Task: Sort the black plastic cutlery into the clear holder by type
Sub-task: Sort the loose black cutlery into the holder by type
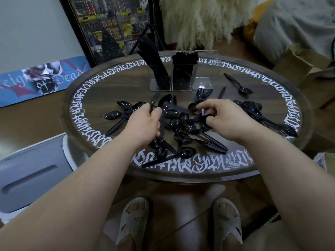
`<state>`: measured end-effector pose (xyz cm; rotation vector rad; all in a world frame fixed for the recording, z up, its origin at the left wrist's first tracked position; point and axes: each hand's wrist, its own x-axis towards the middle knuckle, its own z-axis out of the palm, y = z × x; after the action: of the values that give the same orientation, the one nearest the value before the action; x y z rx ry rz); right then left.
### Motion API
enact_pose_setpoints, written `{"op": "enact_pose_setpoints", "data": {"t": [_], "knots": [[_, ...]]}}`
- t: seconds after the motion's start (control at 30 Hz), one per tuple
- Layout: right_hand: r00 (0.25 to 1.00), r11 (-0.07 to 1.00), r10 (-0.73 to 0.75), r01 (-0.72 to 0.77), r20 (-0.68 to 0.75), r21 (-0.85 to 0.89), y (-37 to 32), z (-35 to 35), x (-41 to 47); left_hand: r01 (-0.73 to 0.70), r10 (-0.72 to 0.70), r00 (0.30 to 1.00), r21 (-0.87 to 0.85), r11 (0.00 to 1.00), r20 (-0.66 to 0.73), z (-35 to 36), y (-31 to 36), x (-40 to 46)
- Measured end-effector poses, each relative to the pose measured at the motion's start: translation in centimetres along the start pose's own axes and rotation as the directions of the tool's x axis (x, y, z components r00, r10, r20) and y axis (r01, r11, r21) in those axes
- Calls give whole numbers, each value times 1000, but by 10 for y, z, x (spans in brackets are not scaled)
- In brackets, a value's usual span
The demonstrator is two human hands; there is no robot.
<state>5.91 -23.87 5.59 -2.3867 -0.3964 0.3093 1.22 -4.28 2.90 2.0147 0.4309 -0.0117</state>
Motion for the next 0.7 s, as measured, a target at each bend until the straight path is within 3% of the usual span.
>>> {"op": "enact_pose_setpoints", "data": {"t": [0.1, 0.23, 0.47, 0.7], "knots": [[997, 999, -29, 31, -68, 37, 4, -5, 0, -44, 51, 996, 89, 995, -78, -7, -3, 5], [998, 986, -63, 64, -7, 156, -1, -3, -3, -67, 76, 992, 82, 994, -105, -12, -3, 6], [995, 886, -83, 98, -54, 453, -11, 23, 3, -9, 24, 992, -116, 993, 127, 12, 0, -5], [974, 923, -58, 135, -217, 359, -6, 31, 6, -14, 32, 955, -64, 998, 296, 10, 8, -14]]}}
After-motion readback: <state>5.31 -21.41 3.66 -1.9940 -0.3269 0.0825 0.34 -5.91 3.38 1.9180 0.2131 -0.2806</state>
